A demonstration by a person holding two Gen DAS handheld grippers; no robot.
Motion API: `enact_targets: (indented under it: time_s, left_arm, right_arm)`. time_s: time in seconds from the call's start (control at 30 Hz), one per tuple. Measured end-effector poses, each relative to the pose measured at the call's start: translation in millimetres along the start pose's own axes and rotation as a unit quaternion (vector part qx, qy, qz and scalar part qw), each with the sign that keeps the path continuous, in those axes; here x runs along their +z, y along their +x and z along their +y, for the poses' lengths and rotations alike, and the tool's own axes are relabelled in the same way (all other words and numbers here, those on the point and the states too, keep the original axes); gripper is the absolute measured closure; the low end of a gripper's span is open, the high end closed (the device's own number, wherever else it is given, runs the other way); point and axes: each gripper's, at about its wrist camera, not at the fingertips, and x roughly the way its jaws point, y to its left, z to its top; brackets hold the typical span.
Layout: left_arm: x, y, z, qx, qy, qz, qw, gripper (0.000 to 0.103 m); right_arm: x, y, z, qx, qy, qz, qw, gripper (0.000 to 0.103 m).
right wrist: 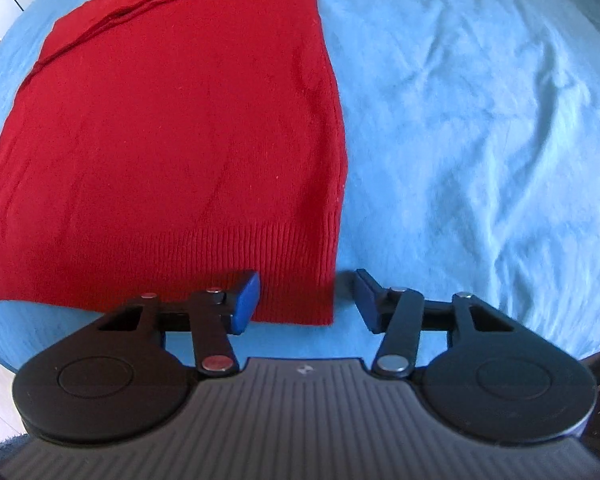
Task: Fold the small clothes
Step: 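Close the left tool on the hem while the right tool grasps the hem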
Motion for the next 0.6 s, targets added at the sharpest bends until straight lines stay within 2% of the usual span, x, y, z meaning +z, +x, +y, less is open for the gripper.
enact_targets:
  time_s: [0.07,0.2,0.37,0.43,0.6]
  left_arm:
    - [-1,1,-3,-0.001,0.005,0.002,1.0,0.064]
    - [1,3,-5,0.005,0.011,0.006,0.9999,0.07]
    - [3,3,-5,0.005,0.021,0.013,0.9997,0.09]
    - [4,3,-5,0.007,0.023,0.014,0.9996,0.095]
    - [9,-4,-7,0.013,0.021,0.02,0.9995,0.097]
  right_arm:
    - [1,2,1,0.004,-0.002,0.003,1.0,0.048]
    - [2,5,2,0.009,-0.007,0.007,1.0,0.056]
    - [5,7,2,0.016,-0.015,0.011,1.0,0.075]
    - [8,9,-2,0.017,-0.016,0.014,1.0,0.078]
    - [11,5,0,0.017,-0.022,0.017,0.999,0.083]
